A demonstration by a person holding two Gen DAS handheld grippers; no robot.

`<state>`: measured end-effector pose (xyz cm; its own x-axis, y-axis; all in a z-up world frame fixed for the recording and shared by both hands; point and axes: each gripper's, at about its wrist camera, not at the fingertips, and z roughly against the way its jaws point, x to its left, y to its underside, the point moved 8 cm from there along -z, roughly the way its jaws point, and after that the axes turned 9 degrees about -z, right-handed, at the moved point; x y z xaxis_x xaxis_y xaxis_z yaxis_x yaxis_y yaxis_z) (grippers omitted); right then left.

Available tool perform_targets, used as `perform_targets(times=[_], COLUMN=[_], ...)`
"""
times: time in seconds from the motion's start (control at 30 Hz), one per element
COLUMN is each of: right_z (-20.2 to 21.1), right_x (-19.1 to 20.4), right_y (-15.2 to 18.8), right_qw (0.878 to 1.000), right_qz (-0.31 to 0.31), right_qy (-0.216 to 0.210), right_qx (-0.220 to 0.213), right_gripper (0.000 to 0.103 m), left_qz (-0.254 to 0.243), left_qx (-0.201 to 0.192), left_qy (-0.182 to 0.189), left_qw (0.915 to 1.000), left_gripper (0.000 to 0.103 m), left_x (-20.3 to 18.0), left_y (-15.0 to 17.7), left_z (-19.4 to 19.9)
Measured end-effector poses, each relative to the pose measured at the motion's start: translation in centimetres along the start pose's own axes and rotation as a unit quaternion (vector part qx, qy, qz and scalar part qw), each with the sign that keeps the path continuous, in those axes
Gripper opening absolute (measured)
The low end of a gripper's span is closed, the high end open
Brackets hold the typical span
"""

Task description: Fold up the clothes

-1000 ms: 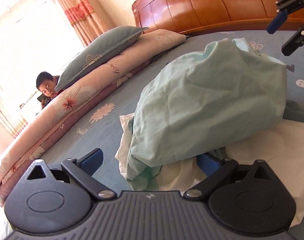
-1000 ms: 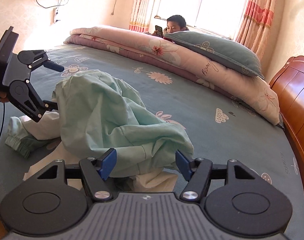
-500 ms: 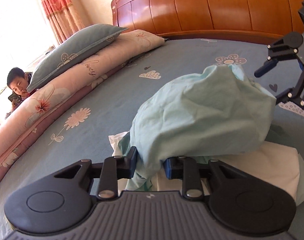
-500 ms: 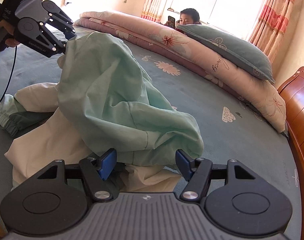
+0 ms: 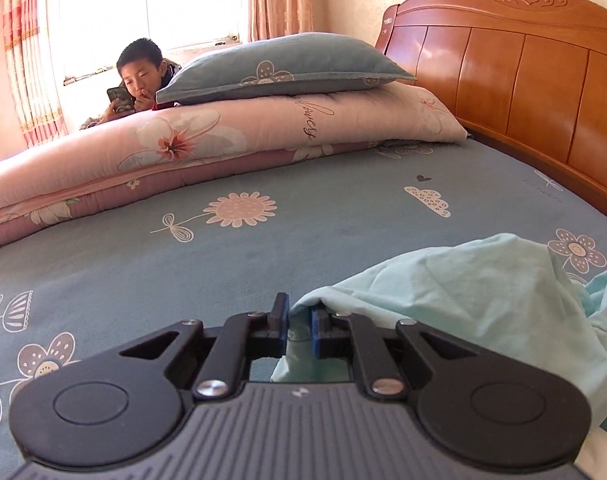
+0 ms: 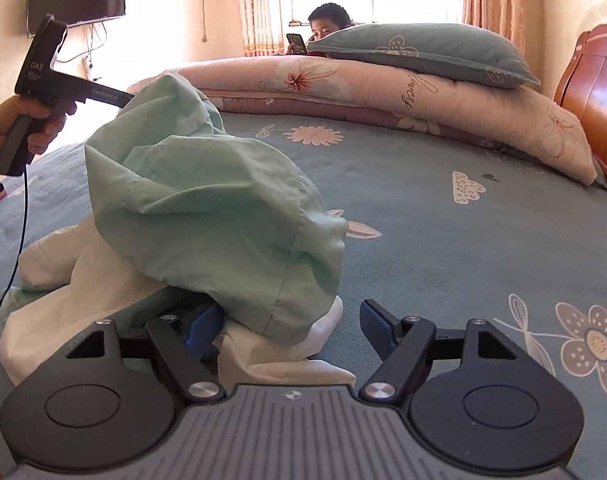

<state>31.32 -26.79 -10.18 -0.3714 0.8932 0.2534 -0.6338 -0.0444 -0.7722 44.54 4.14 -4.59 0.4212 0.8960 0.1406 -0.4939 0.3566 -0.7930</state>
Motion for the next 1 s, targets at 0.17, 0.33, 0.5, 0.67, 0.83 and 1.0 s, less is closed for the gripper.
perform_targets(times=[0.17, 0.33, 0.5, 0.67, 0.83, 1.0], right_z=[-2.2, -3.1, -4.1, -5.6, -11.1, -14.8], right_x=[-0.7, -1.0, -3.2, -5.9, -9.2, -9.6], right_y=[-1.2, -6.9, -14.2, -20.1, -21.5, -17.4], right_qw=[0.996, 0.998, 0.995, 0.985, 0.976, 0.980], right_qz=[-0.061, -0.037, -0.031, -0.041, -0.067, -0.065], right_qy=[-0.067, -0.014, 0.051, 0.112, 0.188, 0.187], right_qx=[-0.009, -0.040, -0.074, -0.122, -0.089, -0.003], right_gripper=[0.044, 0.033, 0.032, 0.031, 0.042, 0.050], left_qz=[0.019, 0.000, -0.002, -0.017, 0.044, 0.005], left_qx=[0.013, 0.013, 0.004, -0.027, 0.001, 0.047], left_qy=[0.010, -0.023, -0.058, -0.142, -0.122, -0.085], left_qw=[0.9997, 0.9996, 0.9983, 0.9894, 0.9915, 0.9953], left_gripper=[0.009, 0.009, 0.009, 0.003, 0.009, 0.016], left_x=[1.3, 2.0, 3.3, 5.0, 6.9, 5.3], left_y=[0.6, -0.9, -3.7, -6.5, -5.4, -1.9], left_z=[-0.6, -1.3, -3.1, -4.6, -7.5, -8.1])
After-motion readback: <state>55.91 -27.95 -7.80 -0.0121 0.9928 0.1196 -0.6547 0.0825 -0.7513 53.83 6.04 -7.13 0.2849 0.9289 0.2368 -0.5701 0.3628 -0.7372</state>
